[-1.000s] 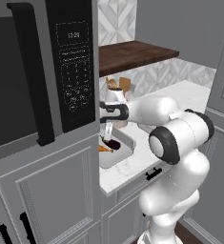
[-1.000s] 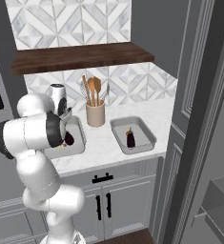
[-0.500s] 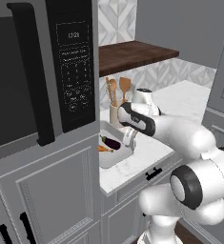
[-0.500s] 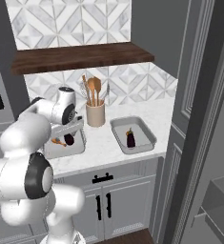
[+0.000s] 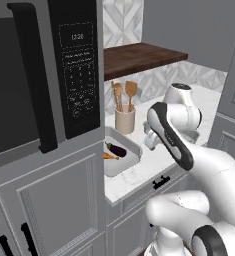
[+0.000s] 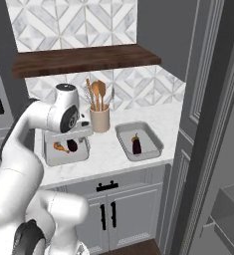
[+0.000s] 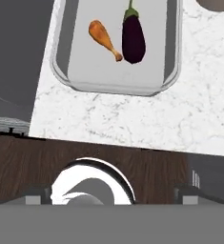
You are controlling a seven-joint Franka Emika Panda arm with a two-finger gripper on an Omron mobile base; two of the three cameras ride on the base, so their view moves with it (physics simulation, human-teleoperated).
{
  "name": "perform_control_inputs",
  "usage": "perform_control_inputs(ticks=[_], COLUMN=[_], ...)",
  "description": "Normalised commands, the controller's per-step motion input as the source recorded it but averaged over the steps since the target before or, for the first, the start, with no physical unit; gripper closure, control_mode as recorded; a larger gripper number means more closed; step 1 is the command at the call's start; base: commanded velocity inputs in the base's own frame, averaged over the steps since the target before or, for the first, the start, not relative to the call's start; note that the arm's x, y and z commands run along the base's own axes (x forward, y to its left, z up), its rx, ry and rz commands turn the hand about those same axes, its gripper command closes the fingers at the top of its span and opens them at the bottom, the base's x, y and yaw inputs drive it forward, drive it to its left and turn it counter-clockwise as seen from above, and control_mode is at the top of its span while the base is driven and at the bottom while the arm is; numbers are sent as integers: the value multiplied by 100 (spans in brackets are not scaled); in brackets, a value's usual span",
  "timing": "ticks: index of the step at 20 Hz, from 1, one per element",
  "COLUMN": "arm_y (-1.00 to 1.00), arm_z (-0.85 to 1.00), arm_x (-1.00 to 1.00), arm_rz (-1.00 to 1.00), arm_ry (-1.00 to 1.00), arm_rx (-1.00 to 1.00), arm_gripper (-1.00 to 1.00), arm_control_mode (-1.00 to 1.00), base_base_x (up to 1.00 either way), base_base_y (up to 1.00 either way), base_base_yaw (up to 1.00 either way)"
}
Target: Place one eggplant and one chicken drumstick in each tupperware on the nearby counter, to pack two identical lunches.
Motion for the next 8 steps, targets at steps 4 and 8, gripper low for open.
perform_control_inputs(ticks=[4, 8], arm_y=[-18, -1], arm_z=[31, 21], arm_x=[-96, -98], arm_rz=[-27, -22], arm_ry=[1, -1], arm_rx=[0, 0], arm_gripper=[-100, -100], arm_control_mode=[-100, -100], base_base_x=[0, 0], base_base_y=[0, 0], base_base_yaw=[0, 0])
